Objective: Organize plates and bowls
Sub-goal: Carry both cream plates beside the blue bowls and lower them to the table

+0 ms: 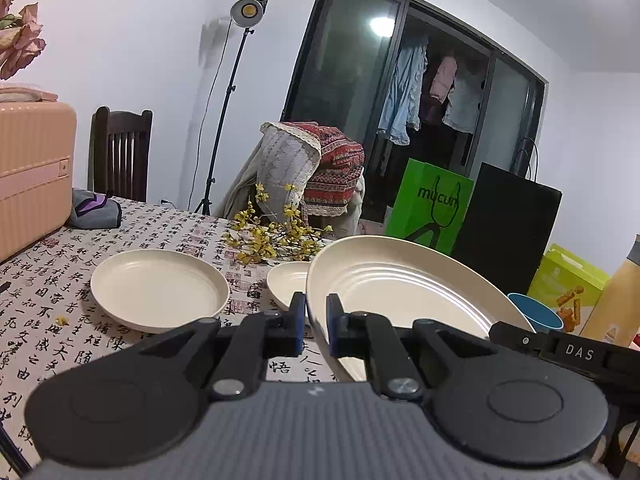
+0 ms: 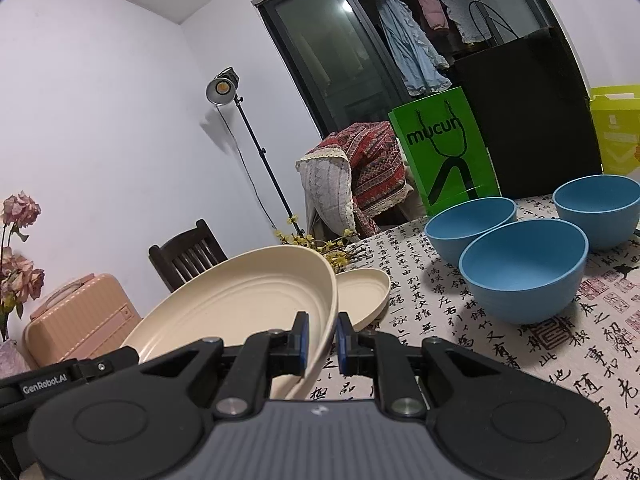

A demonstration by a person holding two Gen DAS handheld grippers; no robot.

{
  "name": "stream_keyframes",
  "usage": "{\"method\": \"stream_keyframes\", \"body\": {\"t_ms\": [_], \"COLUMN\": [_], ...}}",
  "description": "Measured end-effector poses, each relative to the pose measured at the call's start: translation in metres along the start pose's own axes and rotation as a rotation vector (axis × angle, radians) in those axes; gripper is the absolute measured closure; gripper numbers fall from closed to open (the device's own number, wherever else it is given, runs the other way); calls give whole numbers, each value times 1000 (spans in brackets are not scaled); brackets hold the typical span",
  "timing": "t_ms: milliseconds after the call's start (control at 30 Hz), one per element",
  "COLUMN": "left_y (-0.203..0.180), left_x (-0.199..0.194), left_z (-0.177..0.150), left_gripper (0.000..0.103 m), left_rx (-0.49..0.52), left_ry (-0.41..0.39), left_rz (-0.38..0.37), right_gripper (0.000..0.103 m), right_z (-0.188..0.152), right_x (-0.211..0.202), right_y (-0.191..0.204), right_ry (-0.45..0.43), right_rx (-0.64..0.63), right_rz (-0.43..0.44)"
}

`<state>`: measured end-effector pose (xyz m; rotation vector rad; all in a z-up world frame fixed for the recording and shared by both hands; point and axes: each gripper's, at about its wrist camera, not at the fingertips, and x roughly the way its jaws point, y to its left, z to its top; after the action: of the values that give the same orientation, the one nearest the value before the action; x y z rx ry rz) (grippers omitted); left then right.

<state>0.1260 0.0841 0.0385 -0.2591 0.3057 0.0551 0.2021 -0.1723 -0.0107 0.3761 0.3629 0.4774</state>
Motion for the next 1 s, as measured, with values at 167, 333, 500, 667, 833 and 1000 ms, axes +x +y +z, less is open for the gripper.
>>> {"method": "stream_keyframes", "body": {"t_ms": [167,333,500,667,833,1000], "left_y": [-4,-11,-17,-24,-27,-32], "left_x": [-4,-8,-11,-13,-14,-15], "left_z": [-3,-7,-10,-14,-16,-20], "left_gripper": [92,92,92,92,92,92], "left_rx": [0,6,10,18,21,30], "left_ry": [0,3,4,5,10,14], "left_rz": [-11,-22,-30,-38,-52,-65], "right_gripper": [89,89,89,89,89,89], "right_z": [-2,-2,-3,-6,-8,-10], "right_x": [-7,-14,-19,-26,-32,-36], "right_y": [-5,-10,-15,-21,-27,-32], "right_ry": [-4,-10,-14,-17,-16,-19], "right_rx": [3,8,12,17,24,30], "right_rz": [-4,-9,-14,-19,-26,-36]}}
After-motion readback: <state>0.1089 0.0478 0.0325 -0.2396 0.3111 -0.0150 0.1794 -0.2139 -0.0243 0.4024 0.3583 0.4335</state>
